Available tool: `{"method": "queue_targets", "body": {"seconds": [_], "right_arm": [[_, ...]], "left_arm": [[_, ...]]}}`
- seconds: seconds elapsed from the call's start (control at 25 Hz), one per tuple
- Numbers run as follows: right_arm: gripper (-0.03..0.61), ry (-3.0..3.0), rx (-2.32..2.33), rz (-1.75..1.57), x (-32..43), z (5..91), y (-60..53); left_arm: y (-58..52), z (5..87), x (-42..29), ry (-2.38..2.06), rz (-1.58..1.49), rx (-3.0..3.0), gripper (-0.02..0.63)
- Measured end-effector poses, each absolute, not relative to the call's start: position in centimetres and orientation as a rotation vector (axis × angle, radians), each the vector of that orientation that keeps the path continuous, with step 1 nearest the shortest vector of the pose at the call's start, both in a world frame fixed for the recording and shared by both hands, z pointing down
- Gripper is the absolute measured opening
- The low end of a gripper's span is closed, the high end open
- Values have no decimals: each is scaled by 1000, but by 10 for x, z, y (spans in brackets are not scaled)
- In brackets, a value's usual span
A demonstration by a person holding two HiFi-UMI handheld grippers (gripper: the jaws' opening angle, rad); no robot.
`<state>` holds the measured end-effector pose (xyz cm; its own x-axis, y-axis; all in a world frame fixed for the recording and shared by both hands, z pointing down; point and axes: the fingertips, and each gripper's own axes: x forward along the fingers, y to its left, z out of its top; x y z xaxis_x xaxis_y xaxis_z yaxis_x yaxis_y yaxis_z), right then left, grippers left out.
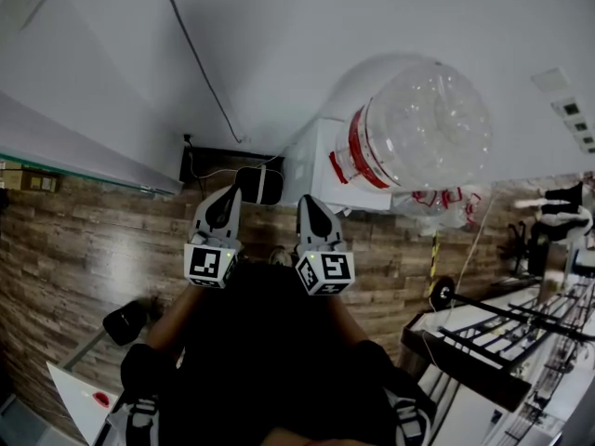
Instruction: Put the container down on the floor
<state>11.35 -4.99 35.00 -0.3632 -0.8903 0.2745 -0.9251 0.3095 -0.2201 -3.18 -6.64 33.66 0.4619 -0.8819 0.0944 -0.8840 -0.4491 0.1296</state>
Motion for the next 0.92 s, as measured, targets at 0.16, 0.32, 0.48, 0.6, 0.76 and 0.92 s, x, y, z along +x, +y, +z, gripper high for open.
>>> {"method": "queue_targets", "body": {"seconds": [0.16, 0.32, 0.48, 0.6, 0.76, 0.92], "right_arm": [[32, -2459, 1708, 536, 113, 351, -50], [32, -2456, 1702, 541, 113, 353, -51], [32, -2452, 1694, 543, 112, 353, -48], [32, -2451, 1690, 545, 112, 354, -47], [32, -2453, 1688, 545, 110, 354, -44], [32, -2450, 1673, 555, 107, 357, -40]], "left_arm": [[-66, 339, -32, -1550, 11, 2559, 28], [-67, 339, -32, -1550, 19, 2548, 28], [-65, 338, -31, -1547, 13, 2561, 28], [-63, 339, -32, -1547, 10, 2558, 28], [-59, 339, -33, -1548, 12, 2558, 28], [-55, 340, -35, -1547, 15, 2559, 28]]}}
